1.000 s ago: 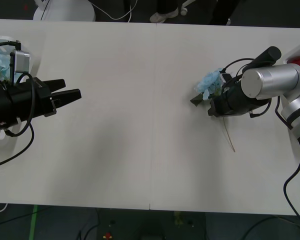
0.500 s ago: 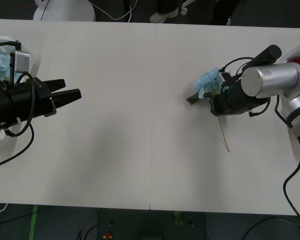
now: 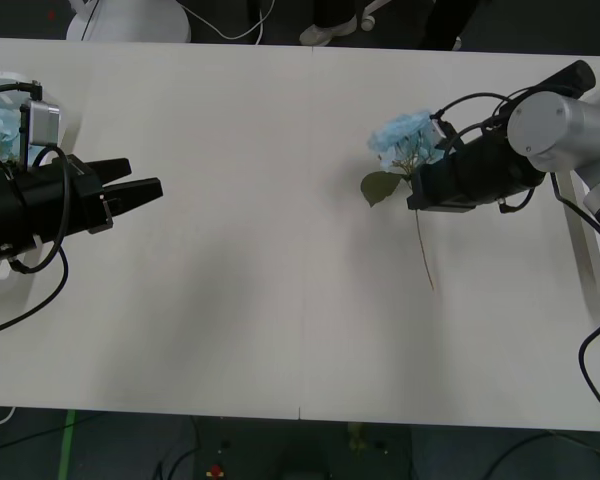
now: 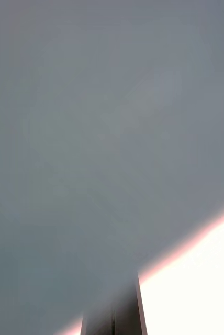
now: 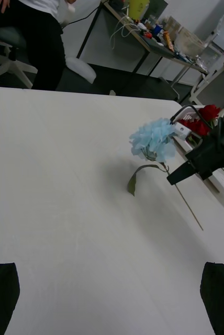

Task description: Put the red flowers into the right box and the blue flowers into the left box

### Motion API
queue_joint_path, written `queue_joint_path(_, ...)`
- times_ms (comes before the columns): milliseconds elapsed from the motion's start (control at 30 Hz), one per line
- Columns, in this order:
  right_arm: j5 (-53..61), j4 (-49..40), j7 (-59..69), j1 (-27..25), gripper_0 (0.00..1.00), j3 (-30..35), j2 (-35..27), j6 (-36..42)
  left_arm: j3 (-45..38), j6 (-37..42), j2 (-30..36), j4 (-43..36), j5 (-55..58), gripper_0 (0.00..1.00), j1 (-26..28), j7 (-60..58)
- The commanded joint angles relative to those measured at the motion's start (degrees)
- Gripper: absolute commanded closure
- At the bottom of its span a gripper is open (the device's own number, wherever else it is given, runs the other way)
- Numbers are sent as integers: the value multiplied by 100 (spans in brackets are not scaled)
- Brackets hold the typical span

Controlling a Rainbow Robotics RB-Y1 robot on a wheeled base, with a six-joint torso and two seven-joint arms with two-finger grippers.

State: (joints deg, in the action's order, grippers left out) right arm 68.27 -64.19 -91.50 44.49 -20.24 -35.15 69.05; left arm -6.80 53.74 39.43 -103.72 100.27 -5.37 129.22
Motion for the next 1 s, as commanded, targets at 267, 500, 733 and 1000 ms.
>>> queue_joint_path(267, 2015, -744, -1388, 965, 100, 249, -194, -59, 206, 5, -6, -69, 291, 0, 88, 288)
queue_joint_path(500, 2770, -1289, -1388, 956, 100, 249, 114, -278, 443, -21, -410, -69, 414, 0, 141, 429)
queue_joint_path(733, 2779, -1429, -1380, 974, 100, 187, 659, -630, 610, -276, -955, -122, 599, 0, 475, 1316)
queue_joint_path(1000, 2770, -1429, -1397, 974, 100, 38, 1309, -1043, 1673, -1753, -972, -544, 924, 0, 730, 1958)
